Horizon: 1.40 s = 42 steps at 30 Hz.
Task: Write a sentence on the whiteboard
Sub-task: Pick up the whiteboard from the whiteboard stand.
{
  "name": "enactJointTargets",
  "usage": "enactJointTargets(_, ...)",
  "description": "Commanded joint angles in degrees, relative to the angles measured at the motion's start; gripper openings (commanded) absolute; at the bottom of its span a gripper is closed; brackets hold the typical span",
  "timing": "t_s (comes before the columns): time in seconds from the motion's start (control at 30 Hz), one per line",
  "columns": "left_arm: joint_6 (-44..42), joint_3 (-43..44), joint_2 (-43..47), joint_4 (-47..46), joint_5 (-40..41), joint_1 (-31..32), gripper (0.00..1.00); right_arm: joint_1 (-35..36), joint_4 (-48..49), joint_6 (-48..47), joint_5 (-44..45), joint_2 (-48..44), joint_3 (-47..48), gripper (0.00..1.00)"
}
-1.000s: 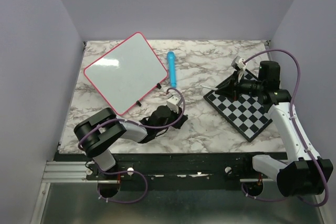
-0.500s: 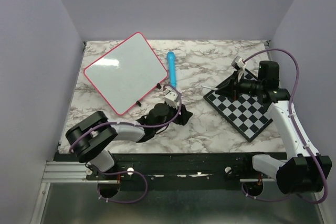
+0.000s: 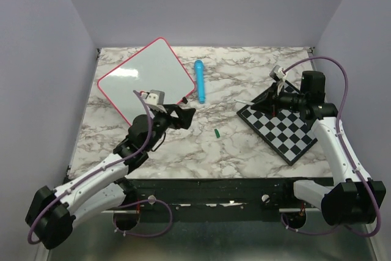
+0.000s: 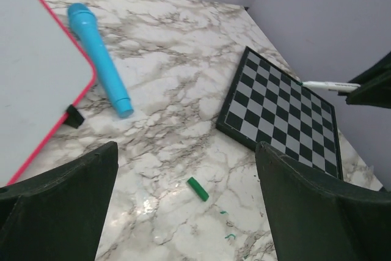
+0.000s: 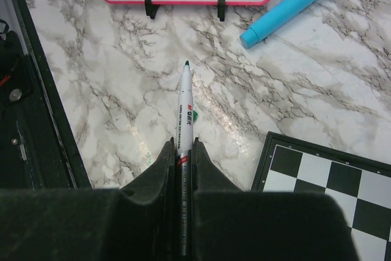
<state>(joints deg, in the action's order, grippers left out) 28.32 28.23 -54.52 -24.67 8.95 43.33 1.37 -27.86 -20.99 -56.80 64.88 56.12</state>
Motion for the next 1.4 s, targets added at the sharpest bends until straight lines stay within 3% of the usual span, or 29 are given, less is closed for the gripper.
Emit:
enactJointTargets(0.0, 4.55, -2.91, 11.44, 16.36, 0.63, -7.01, 0.99, -0.57, 0.96, 0.07, -1.56, 0.24, -0.66, 0.0)
enactJointTargets(0.2, 7.98, -7.31, 22.35, 22.46, -5.67, -17.39, 0.99, -0.58, 0.52, -0.19, -3.14, 0.77, -0.48, 0.01)
enactJointTargets(0.3, 8.86, -6.35, 22.09, 23.43, -7.98, -22.58, 0.99, -0.49, 0.08, -0.45, -3.5, 0.68, -0.4, 0.01)
enactJointTargets(0.5, -0.44, 6.72, 16.82, 36.5, -9.39, -30.05, 0.99, -0.49, -0.27, -0.45, -5.25, 1.03, -0.57, 0.0)
enactJointTargets(0.6, -2.65, 7.2, 16.47, 38.64, -12.98, -37.32, 0.99, -0.57, -0.88, -0.63, -6.31, 1.56, -0.31, 0.01)
enactJointTargets(0.7, -1.42, 5.09, 15.41, 37.07, -20.89, -46.45, 0.99, -0.49, -1.06, -0.72, -6.93, 1.48, -0.22, 0.01)
enactJointTargets(1.17, -8.81, 8.68, 2.33, 33.99, -31.52, -64.59, 0.9, -0.58, -1.67, -0.28, -10.09, 1.74, -0.31, 0.01)
enactJointTargets(1.23, -8.28, 7.55, 0.83, 29.08, -34.16, -65.91, 0.91, -0.49, -1.85, -0.45, -10.7, 1.65, -0.31, 0.01)
enactJointTargets(1.27, -5.75, 6.5, 0.12, 26.1, -39.83, -67.31, 0.99, -0.57, -2.02, -0.54, -10.88, 1.74, -0.31, 0.0)
enactJointTargets(1.37, -2.31, 3.68, -2.85, 16.68, -44.89, -71.54, 0.99, -0.58, -2.46, -1.07, -11.58, 1.74, -0.13, 0.01)
